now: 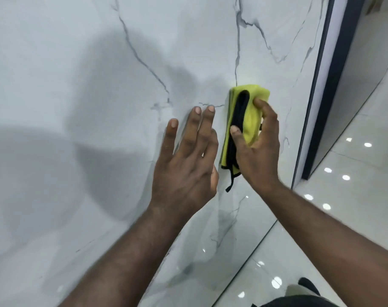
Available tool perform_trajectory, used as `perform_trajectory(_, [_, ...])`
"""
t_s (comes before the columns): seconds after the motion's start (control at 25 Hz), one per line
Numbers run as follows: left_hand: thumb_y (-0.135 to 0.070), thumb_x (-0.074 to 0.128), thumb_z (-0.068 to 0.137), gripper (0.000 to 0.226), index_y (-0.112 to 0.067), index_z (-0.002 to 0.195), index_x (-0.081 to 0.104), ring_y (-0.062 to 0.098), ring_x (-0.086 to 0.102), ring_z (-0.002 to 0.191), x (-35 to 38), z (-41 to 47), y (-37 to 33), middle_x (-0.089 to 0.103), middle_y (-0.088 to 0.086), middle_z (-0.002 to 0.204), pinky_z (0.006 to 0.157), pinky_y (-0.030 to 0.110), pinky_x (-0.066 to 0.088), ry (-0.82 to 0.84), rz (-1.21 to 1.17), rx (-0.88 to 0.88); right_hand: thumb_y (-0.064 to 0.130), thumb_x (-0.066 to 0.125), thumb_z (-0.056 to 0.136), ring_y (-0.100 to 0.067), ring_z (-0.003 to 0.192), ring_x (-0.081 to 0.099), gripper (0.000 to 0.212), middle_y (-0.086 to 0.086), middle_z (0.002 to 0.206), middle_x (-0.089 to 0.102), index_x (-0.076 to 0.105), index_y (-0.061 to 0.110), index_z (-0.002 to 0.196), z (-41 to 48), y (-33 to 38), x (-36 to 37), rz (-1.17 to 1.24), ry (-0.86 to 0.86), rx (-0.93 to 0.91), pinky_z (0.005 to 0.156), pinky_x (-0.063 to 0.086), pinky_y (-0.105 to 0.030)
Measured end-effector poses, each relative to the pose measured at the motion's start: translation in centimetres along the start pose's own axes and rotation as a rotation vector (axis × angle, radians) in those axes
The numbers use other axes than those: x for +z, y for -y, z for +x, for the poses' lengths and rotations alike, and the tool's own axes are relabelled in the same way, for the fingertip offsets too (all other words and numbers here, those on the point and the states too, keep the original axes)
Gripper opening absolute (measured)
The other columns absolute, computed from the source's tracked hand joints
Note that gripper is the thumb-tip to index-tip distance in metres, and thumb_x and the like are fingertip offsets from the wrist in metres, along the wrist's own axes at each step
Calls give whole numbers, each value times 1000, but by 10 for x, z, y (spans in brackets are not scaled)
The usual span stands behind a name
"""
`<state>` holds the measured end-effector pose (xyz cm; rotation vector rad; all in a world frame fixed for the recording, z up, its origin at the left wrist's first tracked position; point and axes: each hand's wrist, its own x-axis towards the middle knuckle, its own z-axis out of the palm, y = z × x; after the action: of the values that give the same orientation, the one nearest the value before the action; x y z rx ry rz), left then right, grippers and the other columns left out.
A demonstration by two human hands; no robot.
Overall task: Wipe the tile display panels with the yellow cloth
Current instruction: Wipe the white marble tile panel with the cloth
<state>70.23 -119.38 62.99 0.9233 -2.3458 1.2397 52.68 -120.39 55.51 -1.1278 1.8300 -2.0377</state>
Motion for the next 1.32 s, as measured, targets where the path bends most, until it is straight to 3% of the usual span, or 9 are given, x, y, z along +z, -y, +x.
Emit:
perform_trajectory(0.16, [-26, 53, 99, 66, -5, 161, 43, 33, 19, 166, 25, 8, -20, 18, 14, 180, 134, 55, -6, 21, 105, 63, 36, 68, 100, -22, 131, 56, 62, 4, 144, 54, 35, 38, 152, -4, -64, -6, 11, 1, 475, 111, 46, -39])
perform_trajectory(0.28, [-32, 53, 102, 71, -5, 165, 39, 28, 28, 163, 37, 4, -30, 25, 12, 178, 134, 51, 2, 37, 210, 185, 41, 73, 98, -18, 134, 55, 65, 11, 151, 50, 33, 36, 149, -13, -108, -20, -63, 119, 382, 109, 47, -36])
perform_trajectory(0.44, [-32, 62, 99, 71, -1, 161, 47, 28, 38, 159, 42, 2, -32, 38, 13, 173, 132, 50, 27, 37, 173, 270, 42, 71, 99, -33, 115, 66, 61, -12, 129, 64, 33, 29, 143, -17, -159, -22, -59, 149, 770, 97, 54, -43])
perform_trajectory(0.6, [-27, 67, 92, 67, -1, 153, 59, 28, 47, 154, 45, 2, -34, 48, 14, 166, 126, 49, 39, -9, 183, 288, 39, 70, 101, -29, 102, 62, 62, -17, 130, 64, 31, 26, 147, -28, -182, -26, -72, 234, 872, 89, 47, -35])
perform_trajectory(0.76, [-28, 72, 84, 68, -3, 147, 65, 28, 50, 152, 48, 5, -37, 52, 14, 164, 125, 50, 39, -6, 177, 272, 40, 71, 99, -27, 104, 65, 63, -8, 126, 64, 29, 30, 145, -35, -192, -25, -76, 286, 806, 90, 51, -37])
perform_trajectory(0.88, [-28, 73, 83, 67, -5, 145, 68, 27, 51, 151, 47, 2, -39, 53, 12, 163, 124, 50, 40, -6, 186, 269, 33, 70, 100, -31, 109, 64, 60, -10, 128, 62, 31, 25, 144, -25, -191, -26, -65, 252, 950, 96, 53, -43])
perform_trajectory(1.0, [-28, 73, 84, 64, -6, 143, 69, 27, 51, 151, 52, 3, -38, 53, 12, 163, 124, 50, 40, -11, 175, 274, 38, 70, 98, -29, 104, 67, 61, -10, 127, 65, 28, 33, 142, -25, -197, -22, -82, 246, 806, 90, 54, -41])
perform_trajectory(1.16, [-26, 70, 85, 63, -5, 144, 68, 26, 50, 152, 50, 1, -40, 53, 12, 163, 126, 49, 39, -15, 200, 273, 29, 65, 103, -29, 109, 62, 59, -12, 134, 61, 29, 27, 149, -15, -196, -18, -89, 235, 1010, 96, 51, -40])
perform_trajectory(1.32, [-23, 64, 96, 56, -5, 149, 63, 27, 47, 154, 52, -1, -37, 50, 13, 165, 128, 50, 35, -28, 177, 278, 33, 61, 106, -26, 108, 63, 60, -8, 133, 63, 24, 33, 152, -16, -185, -17, -101, 231, 814, 93, 50, -40])
